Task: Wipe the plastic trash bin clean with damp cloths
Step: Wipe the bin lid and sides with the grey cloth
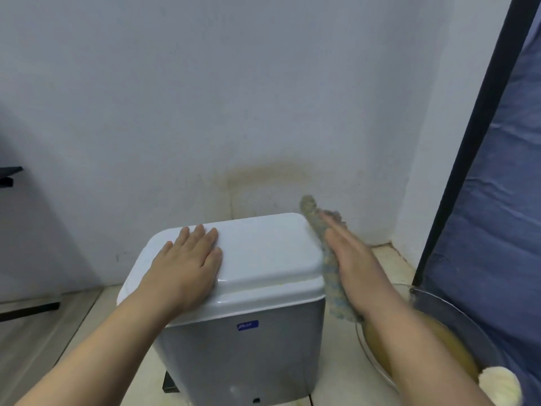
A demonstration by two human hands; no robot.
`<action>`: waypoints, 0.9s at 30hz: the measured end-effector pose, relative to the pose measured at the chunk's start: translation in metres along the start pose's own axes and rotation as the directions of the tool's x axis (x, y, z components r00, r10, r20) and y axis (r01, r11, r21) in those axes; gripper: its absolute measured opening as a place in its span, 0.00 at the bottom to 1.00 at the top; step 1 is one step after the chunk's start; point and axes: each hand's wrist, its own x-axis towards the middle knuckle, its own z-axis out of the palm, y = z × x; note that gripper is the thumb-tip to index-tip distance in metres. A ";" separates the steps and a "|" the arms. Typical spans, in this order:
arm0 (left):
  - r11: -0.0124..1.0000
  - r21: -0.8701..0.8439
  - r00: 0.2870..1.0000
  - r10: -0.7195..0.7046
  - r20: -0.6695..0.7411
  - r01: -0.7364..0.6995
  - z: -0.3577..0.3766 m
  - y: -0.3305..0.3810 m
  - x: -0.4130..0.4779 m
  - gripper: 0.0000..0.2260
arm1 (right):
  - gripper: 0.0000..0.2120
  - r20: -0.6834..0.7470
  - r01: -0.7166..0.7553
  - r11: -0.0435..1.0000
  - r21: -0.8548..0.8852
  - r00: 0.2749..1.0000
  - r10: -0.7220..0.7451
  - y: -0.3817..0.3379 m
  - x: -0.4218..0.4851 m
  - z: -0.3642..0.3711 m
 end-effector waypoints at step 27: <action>0.999 -0.010 0.997 0.051 -0.064 -0.051 0.005 -0.021 -0.001 0.23 | 0.30 0.398 0.174 0.740 -0.650 0.907 0.136 -0.012 0.089 0.045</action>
